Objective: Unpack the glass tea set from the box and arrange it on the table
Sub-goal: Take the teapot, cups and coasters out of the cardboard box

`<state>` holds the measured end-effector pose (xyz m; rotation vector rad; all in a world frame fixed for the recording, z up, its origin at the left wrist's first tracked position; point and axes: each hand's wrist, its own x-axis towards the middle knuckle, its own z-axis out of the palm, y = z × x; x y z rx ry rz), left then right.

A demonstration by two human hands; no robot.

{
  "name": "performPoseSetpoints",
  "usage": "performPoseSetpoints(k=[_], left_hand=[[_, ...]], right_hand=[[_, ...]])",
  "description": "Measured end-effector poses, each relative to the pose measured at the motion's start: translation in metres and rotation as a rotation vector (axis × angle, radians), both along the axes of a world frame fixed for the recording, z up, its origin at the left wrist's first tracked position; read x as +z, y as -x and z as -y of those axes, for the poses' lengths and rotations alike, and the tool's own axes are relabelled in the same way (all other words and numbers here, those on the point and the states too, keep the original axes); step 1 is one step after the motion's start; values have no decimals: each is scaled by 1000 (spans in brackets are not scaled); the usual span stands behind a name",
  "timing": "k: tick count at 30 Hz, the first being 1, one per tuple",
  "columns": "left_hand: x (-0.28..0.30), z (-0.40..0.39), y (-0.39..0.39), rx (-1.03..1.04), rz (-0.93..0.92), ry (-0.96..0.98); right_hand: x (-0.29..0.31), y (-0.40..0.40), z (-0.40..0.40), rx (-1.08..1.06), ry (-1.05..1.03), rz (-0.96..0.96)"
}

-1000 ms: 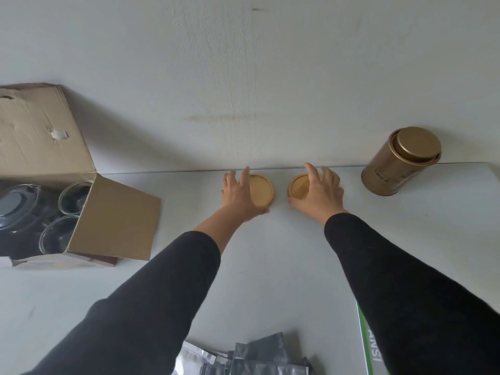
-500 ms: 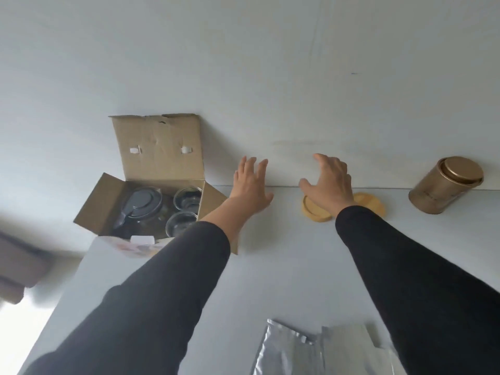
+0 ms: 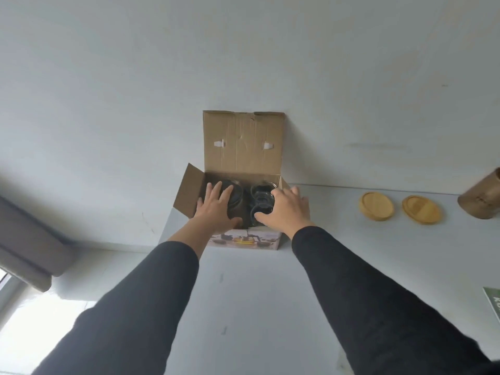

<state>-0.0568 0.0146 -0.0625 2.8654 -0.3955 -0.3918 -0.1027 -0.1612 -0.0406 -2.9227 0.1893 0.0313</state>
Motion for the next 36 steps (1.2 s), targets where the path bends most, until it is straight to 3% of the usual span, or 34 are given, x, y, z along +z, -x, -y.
performPoseSetpoints(k=[9, 14, 21, 27, 36], left_hand=[[-8, -5, -3, -85, -65, -45], [-9, -5, -1, -87, -56, -56], [-6, -4, 1, -56, -63, 25], [7, 15, 5, 18, 84, 98], [8, 139, 41, -137, 281, 331]], right_hand=[[-8, -12, -22, -74, 94, -231], [-7, -14, -26, -81, 139, -210], [8, -5, -17, -77, 56, 42], [32, 15, 16, -144, -360, 291], [-3, 68, 127, -323, -504, 532]])
